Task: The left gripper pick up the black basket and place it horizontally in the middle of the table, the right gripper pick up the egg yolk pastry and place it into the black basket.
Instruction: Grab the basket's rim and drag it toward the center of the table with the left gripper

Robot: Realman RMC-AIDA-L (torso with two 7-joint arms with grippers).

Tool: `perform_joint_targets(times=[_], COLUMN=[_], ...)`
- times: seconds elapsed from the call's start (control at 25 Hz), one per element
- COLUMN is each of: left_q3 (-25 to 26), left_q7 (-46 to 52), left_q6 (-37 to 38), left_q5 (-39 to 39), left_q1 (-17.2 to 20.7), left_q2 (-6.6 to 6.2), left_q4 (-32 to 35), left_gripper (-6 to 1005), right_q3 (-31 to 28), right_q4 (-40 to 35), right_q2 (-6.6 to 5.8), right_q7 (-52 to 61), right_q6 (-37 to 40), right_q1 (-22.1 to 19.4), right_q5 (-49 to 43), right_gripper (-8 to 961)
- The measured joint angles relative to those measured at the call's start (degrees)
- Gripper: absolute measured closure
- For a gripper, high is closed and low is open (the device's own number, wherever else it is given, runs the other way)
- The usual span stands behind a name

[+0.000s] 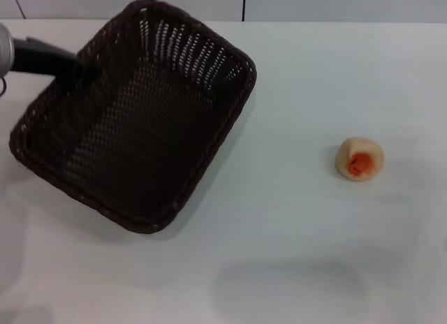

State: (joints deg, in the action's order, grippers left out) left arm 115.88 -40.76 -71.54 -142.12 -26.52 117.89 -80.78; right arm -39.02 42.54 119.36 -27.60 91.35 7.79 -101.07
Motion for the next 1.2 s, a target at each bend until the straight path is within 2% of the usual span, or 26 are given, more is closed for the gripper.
perform_joint_targets(times=[0.36, 0.68, 0.92, 1.2], left_q3=[4.9, 11.1, 11.1, 10.2], left_q7=[-11.0, -20.9, -29.4, -37.5], left_q6=[-5.8, -15.3, -20.6, -25.4], left_q5=[9.8, 18.9, 22.8, 22.9], left_q1=[-1.1, -3.7, -5.2, -7.3], left_q2=[-0.11, -0.70, -1.23, -0.27], left_q4=[-5.8, -7.9, -7.0, -5.6], left_gripper=[797, 801, 801, 800], right_q3=[0.0, 0.0, 0.3, 0.5], right_q4=[0.2, 0.3, 0.4, 0.5], right_q2=[0.00, 0.00, 0.00, 0.00], right_q7=[0.0, 0.0, 0.0, 0.0], right_q6=[0.8, 1.6, 2.2, 2.5], right_q1=[-0.5, -1.0, -1.6, -2.4], right_q5=[0.0, 0.0, 0.0, 0.0], right_gripper=[426, 426, 426, 425])
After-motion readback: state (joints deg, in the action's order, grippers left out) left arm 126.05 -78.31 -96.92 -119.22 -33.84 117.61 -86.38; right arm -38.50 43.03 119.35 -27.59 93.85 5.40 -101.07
